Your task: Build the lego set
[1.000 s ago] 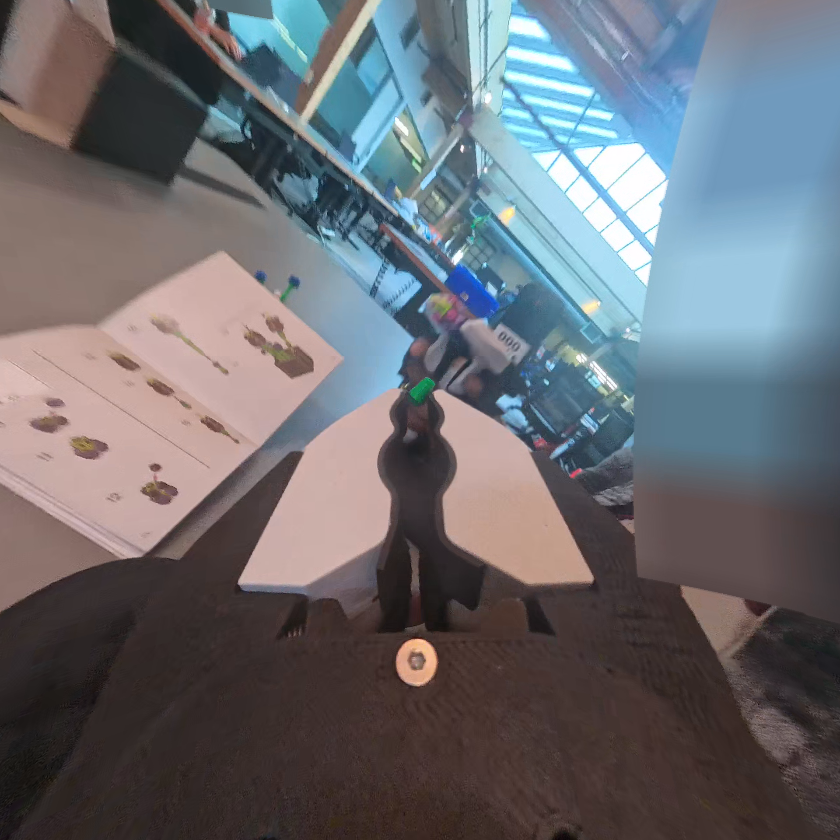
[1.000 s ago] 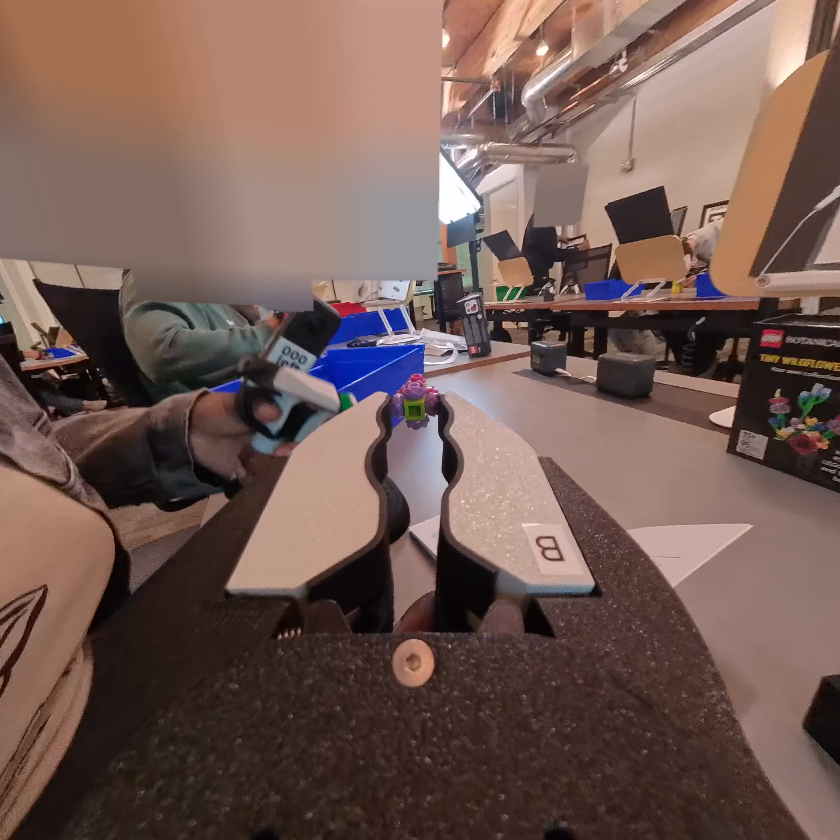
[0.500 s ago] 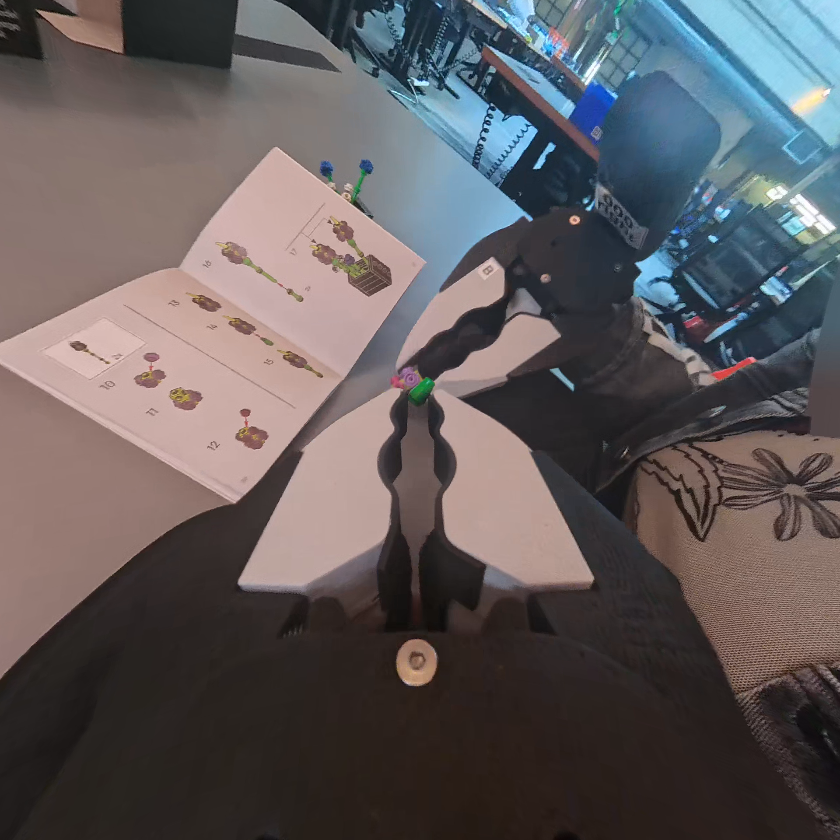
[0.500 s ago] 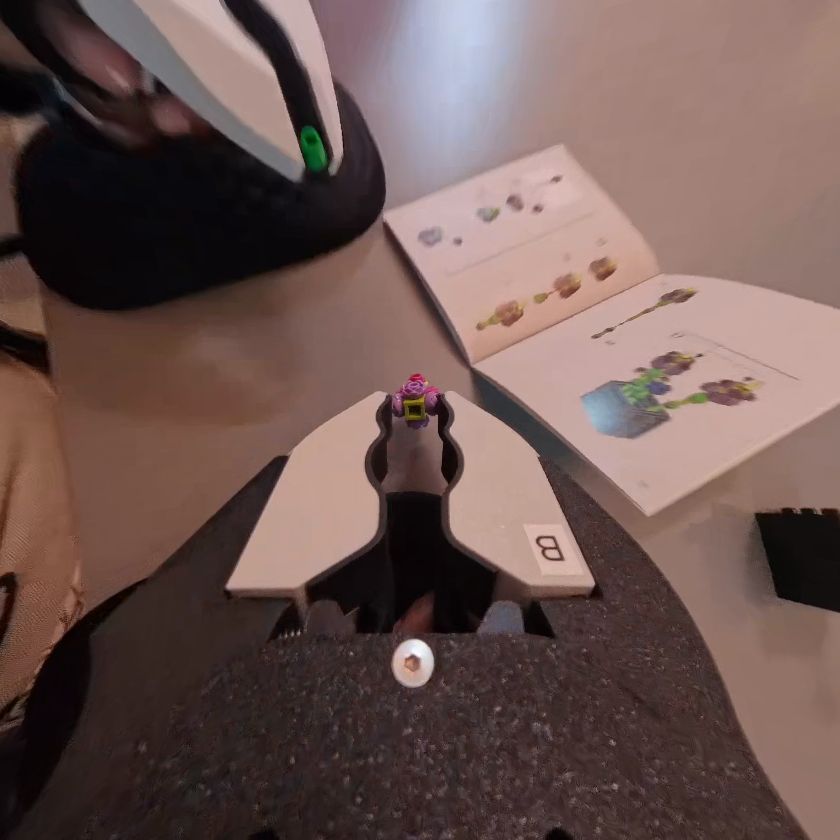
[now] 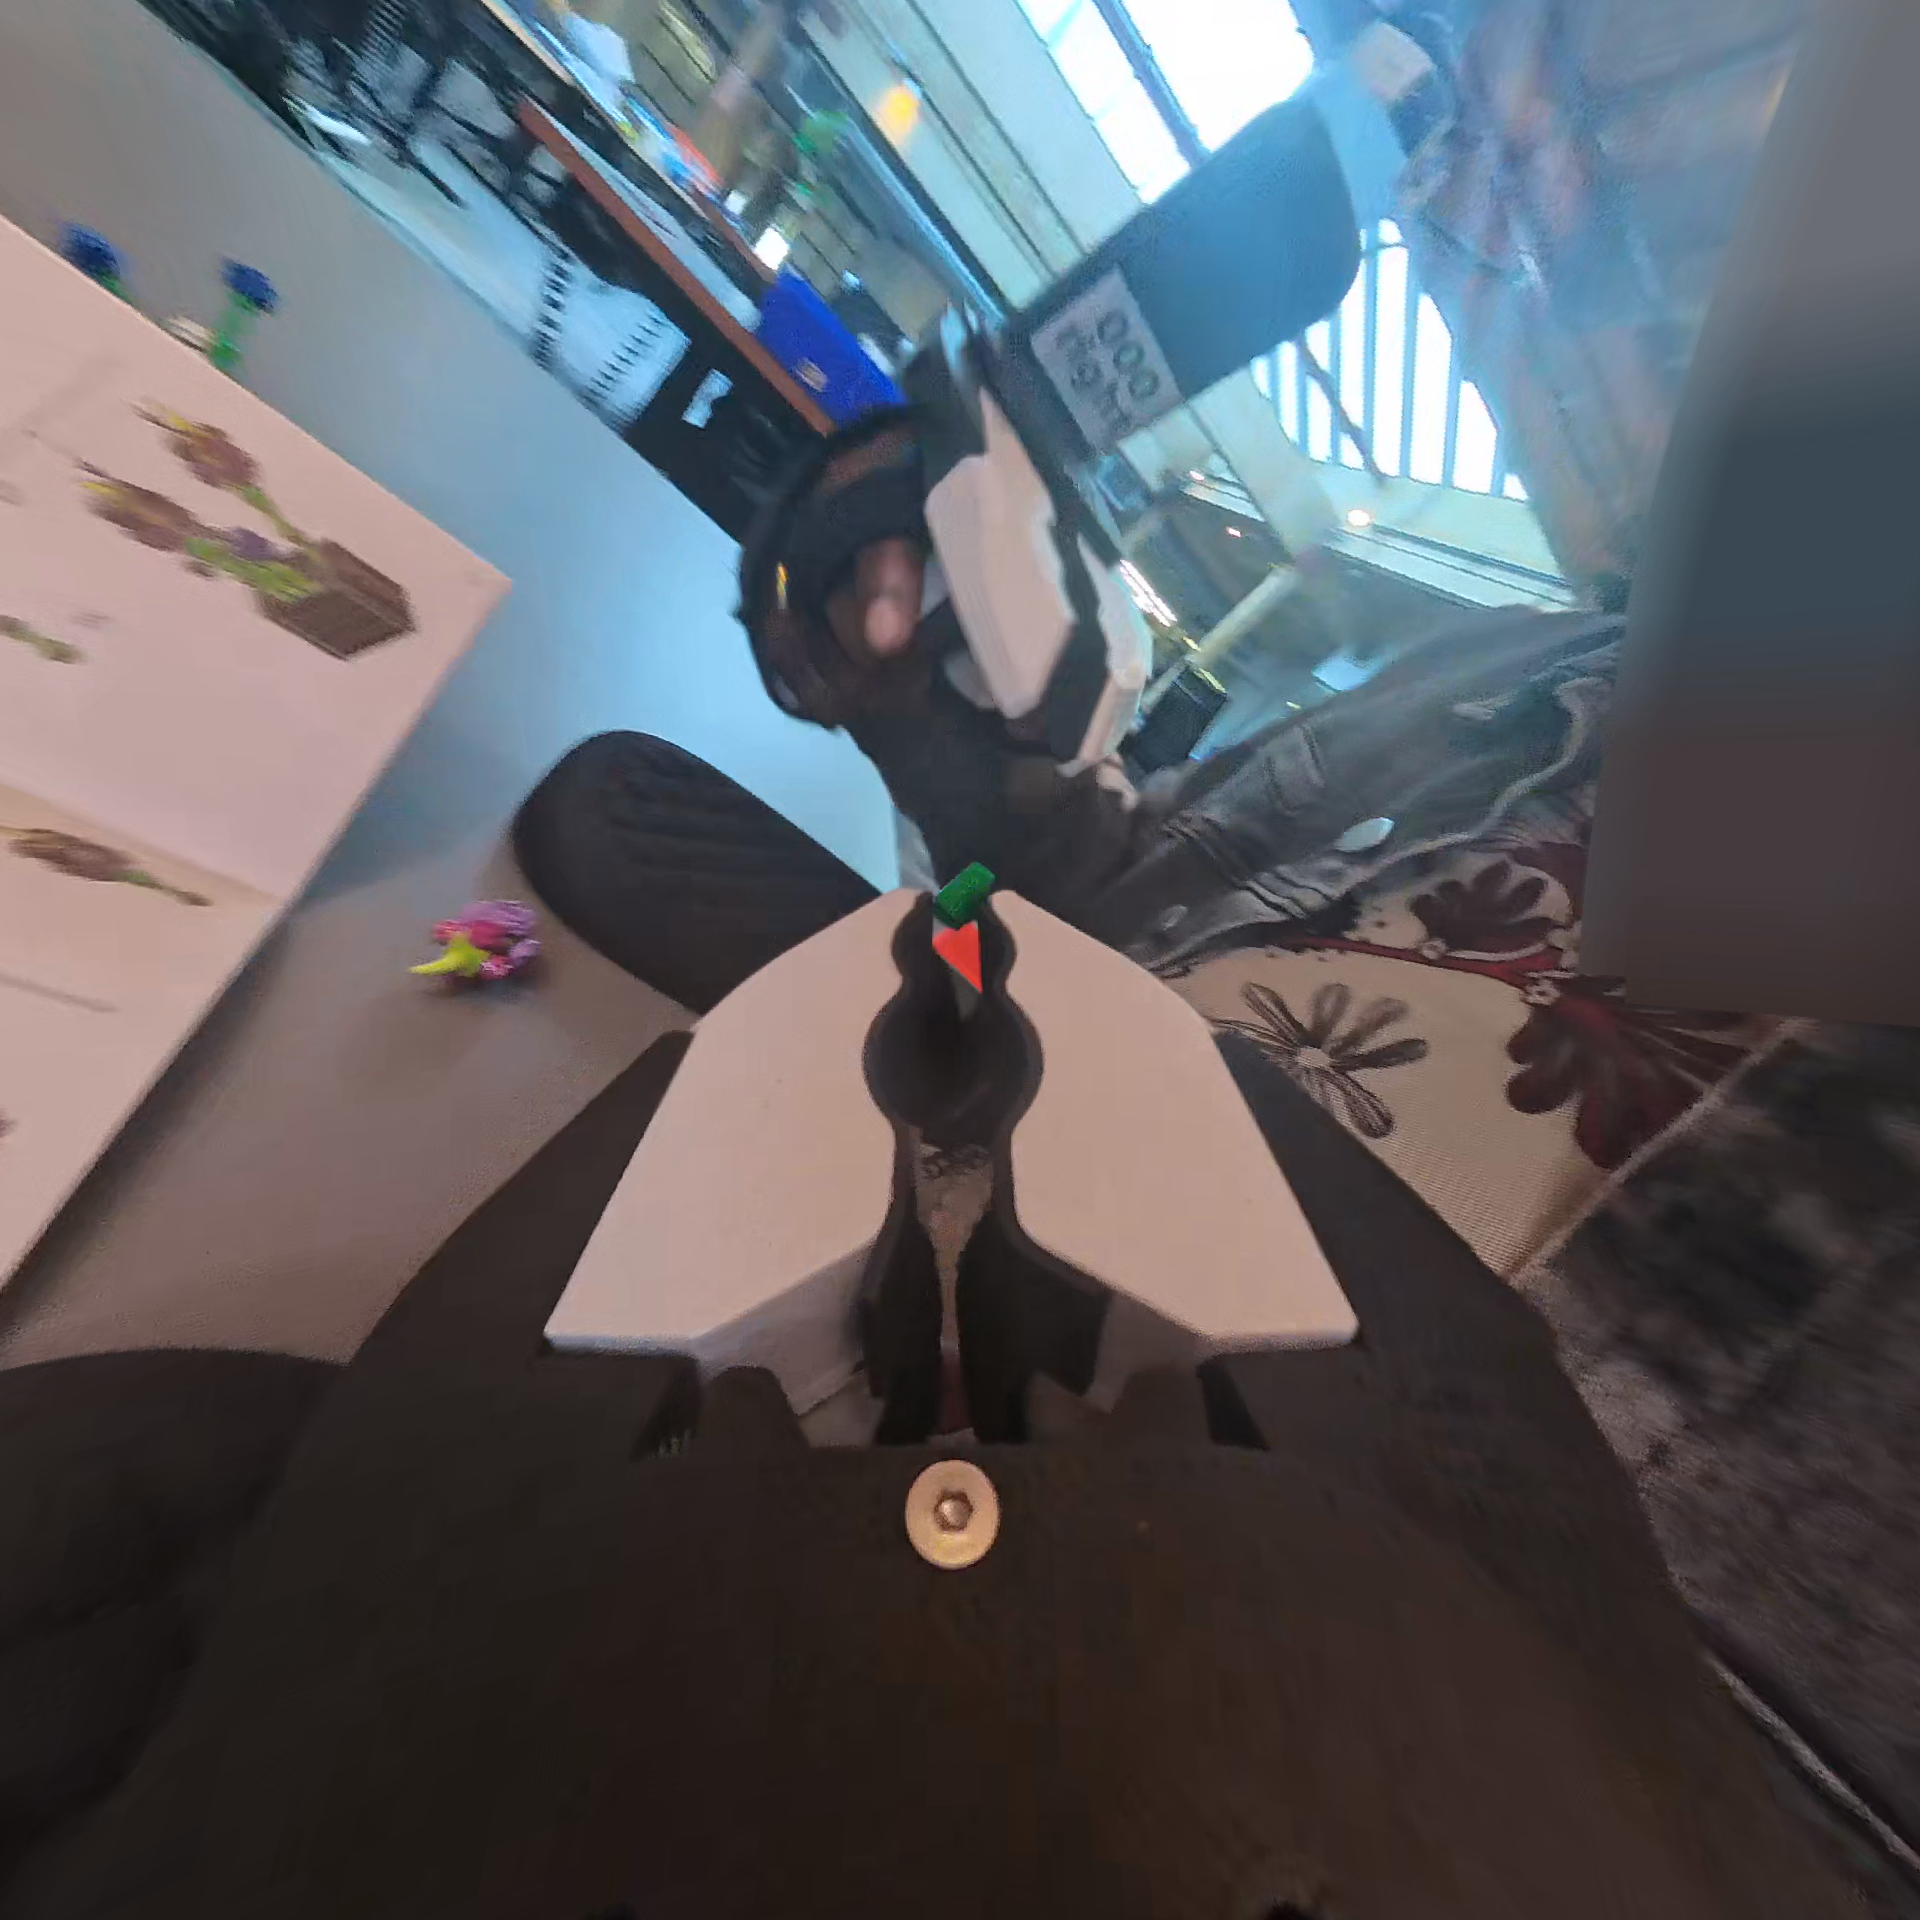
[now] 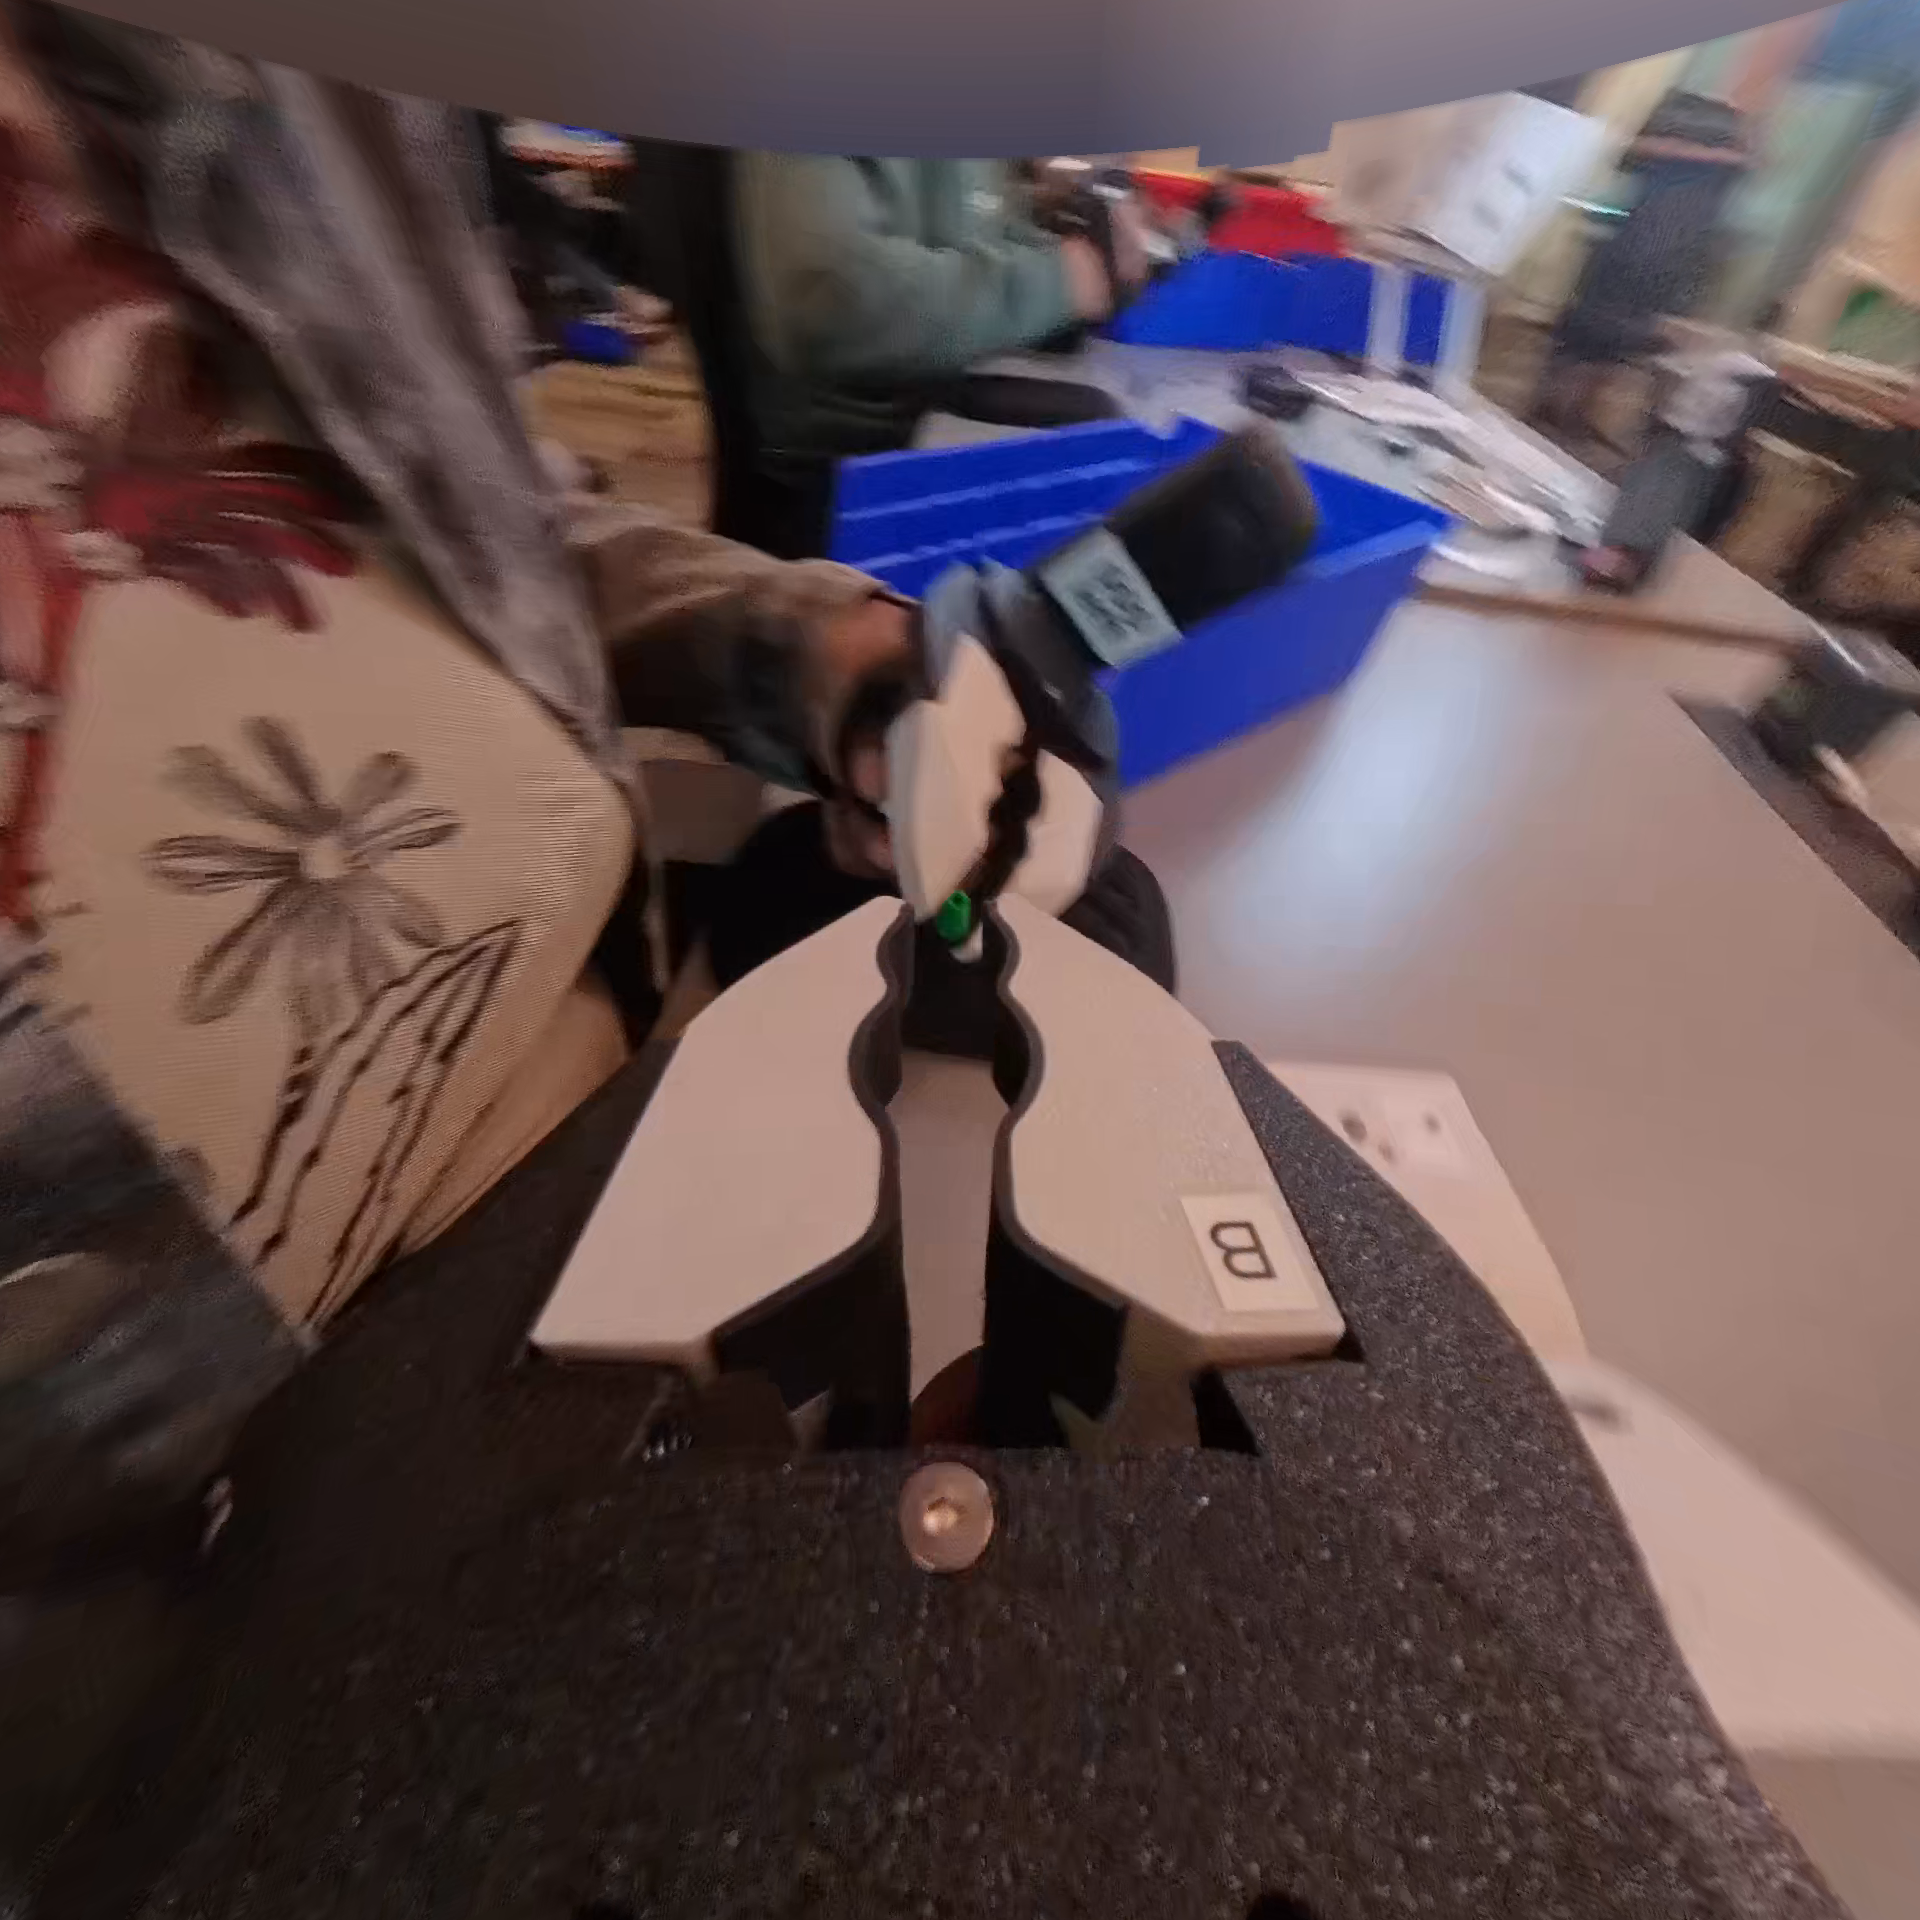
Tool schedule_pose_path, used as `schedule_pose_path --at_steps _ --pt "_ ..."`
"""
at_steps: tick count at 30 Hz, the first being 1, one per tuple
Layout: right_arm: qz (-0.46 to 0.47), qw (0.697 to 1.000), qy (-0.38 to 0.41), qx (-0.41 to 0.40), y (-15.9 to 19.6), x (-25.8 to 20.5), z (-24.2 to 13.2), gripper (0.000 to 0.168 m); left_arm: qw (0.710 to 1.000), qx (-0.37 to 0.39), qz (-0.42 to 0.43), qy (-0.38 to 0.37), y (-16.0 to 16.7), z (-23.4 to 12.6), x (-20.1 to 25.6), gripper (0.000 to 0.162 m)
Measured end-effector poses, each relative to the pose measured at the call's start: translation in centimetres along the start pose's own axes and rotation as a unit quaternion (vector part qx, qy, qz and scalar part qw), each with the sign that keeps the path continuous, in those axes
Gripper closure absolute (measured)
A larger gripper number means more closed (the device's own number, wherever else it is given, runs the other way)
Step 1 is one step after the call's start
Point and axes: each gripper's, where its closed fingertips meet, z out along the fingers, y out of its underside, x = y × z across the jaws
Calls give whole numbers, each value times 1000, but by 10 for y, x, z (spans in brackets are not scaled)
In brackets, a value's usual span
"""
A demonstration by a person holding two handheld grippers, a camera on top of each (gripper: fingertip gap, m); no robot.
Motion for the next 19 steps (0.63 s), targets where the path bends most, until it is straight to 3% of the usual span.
schedule_pose_path --at_steps 8,15,19 --pt "-128 975 -130 -125 12 -19 23 156 996 -70 -17 44 14 8 10 155" --pt "-161 964 -139 -157 22 -25 30 162 994 -93 -13 54 17 9 13 155" --pt "-121 979 -108 -124 14 -15 25 162 997 -59 21 48 6 8 9 154"
